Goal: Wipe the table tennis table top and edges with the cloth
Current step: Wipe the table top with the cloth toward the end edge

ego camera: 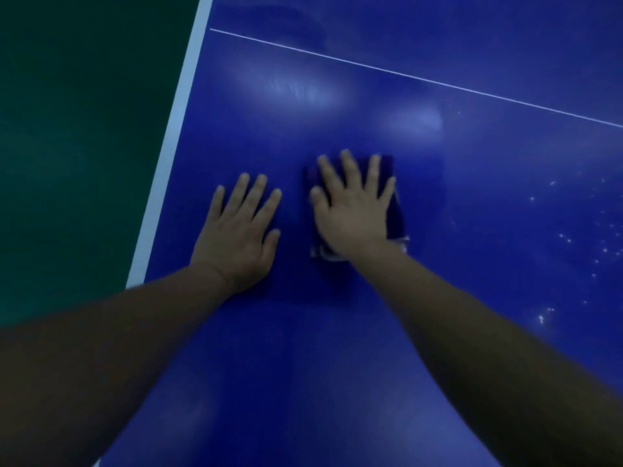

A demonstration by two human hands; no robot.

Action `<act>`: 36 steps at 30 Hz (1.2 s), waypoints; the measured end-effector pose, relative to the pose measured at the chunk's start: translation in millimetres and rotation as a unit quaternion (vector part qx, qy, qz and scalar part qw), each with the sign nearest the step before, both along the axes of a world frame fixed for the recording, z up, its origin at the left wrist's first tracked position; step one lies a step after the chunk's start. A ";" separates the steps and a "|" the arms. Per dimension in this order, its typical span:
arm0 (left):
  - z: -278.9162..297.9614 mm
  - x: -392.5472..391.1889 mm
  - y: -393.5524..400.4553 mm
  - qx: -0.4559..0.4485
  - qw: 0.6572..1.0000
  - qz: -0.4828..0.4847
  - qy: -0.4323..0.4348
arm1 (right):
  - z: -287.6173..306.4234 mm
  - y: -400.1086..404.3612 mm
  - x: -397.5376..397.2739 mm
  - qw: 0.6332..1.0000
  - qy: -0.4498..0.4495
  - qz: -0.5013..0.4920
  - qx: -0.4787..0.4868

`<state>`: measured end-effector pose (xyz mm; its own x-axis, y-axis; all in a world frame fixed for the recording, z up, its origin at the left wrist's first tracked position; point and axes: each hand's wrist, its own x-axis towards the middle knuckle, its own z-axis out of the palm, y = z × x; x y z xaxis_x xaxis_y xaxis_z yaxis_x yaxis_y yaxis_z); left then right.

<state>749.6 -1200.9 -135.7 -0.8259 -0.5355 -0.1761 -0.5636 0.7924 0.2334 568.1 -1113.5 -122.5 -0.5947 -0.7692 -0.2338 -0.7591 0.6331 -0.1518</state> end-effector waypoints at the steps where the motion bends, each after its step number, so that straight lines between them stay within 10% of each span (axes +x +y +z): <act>1: 0.4 9.1 11.1 -0.002 1.000 0.003 0.003 | 1.4 13.8 21.6 0.999 0.010 0.045 -0.011; 8: -7.2 46.5 48.3 -0.020 1.000 -0.005 -0.001 | 2.1 146.5 24.5 0.984 0.006 0.180 0.004; 15: -6.9 46.9 47.5 -0.019 1.000 -0.001 0.002 | -1.7 43.7 -1.6 0.997 -0.014 -0.071 0.005; 27: -6.1 49.4 45.3 -0.024 0.999 -0.030 -0.009 | 2.9 173.8 59.8 0.984 -0.003 0.180 0.011; 36: 2.0 99.2 89.9 -0.009 1.000 0.009 -0.001 | 7.1 72.4 54.0 0.993 -0.046 -0.110 0.018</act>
